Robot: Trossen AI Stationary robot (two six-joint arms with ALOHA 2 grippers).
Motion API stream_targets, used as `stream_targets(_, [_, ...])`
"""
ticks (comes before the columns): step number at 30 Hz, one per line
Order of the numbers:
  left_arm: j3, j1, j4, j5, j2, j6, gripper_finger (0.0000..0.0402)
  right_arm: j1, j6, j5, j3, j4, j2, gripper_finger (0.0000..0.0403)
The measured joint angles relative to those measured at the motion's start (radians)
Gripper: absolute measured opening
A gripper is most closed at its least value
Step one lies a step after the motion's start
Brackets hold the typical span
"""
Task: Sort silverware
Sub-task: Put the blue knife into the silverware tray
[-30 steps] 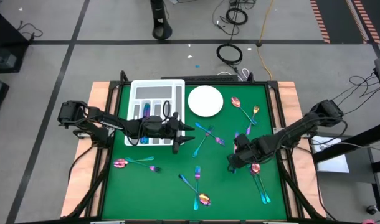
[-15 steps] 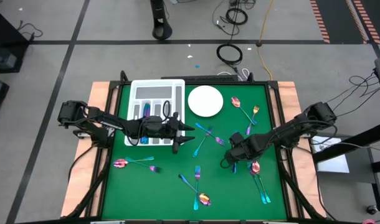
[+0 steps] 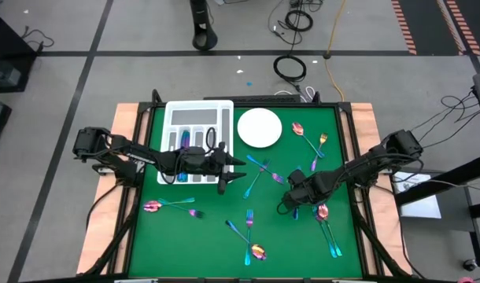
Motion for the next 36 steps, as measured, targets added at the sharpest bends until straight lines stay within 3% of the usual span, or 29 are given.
stream_targets(15, [0.0, 0.0, -0.003, 0.0, 0.0, 0.0, 0.0194, 0.106, 0.12, -0.01, -0.003, 0.238, 0.012, 0.0])
stream_targets(23, [0.0, 0.0, -0.003, 0.0, 0.0, 0.0, 0.0194, 0.125, 0.095, -0.003, 0.003, 0.332, 0.078, 0.0])
stream_targets(31, [0.0, 0.0, -0.004, 0.0, 0.0, 0.0, 0.0194, 0.121, 0.022, 0.026, 0.136, 0.068, 0.055, 0.0])
stream_targets(36, [0.0, 0.0, -0.004, 0.0, 0.0, 0.0, 0.0194, 0.094, 0.019, 0.024, 0.149, -0.071, 0.056, 0.0])
